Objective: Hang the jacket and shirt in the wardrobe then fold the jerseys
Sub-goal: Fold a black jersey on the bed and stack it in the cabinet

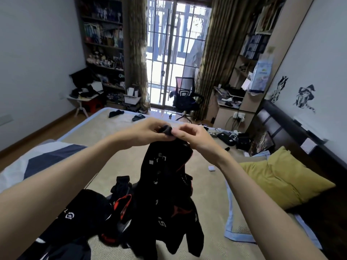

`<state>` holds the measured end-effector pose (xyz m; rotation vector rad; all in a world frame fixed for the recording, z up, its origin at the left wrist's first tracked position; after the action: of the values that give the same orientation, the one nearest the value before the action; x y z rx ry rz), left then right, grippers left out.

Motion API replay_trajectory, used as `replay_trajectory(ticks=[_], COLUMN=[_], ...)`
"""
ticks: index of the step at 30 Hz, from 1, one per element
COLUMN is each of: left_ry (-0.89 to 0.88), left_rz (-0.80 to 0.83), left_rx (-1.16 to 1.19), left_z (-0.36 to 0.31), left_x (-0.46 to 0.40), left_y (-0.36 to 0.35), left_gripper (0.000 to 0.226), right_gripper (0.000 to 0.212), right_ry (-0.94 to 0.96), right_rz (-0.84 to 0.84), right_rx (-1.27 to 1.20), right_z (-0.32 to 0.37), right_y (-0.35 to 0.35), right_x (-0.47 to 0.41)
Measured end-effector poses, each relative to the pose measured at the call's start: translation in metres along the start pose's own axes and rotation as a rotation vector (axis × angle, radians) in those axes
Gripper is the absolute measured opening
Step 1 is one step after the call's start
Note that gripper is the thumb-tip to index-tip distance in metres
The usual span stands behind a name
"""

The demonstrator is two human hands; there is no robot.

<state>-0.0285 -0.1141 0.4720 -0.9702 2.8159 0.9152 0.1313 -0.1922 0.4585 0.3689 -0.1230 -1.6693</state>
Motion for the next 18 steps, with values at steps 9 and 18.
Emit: replay_trajectory(ticks=[9, 18], left_ry=[-0.035, 0.07], left_rz=[0.048, -0.027], left_rx=[0.234, 0.09], left_z=[-0.035, -0.022], left_x=[-0.009, -0.008], left_y=[0.02, 0.038], left_gripper=[0.017, 0.017], right_gripper=[0.024, 0.03], right_ry=[-0.503, -0.417], right_rz=[0.398, 0.203], right_rx=[0.032, 0.088], right_z=[-0.107, -0.122], right_y=[-0.002, 0.015], right_x=[0.043, 0.036])
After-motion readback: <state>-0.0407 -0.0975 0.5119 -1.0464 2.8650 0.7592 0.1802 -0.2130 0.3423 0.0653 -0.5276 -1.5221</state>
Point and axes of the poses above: each hand's wrist, its own x-axis away from the middle knuckle, its own y-axis out of the back of the hand, z = x × y, the point moved 4 cm from there along -x, towards the middle knuckle, and after that the axes turned 4 degrees about -z, right-handed, at the moved point
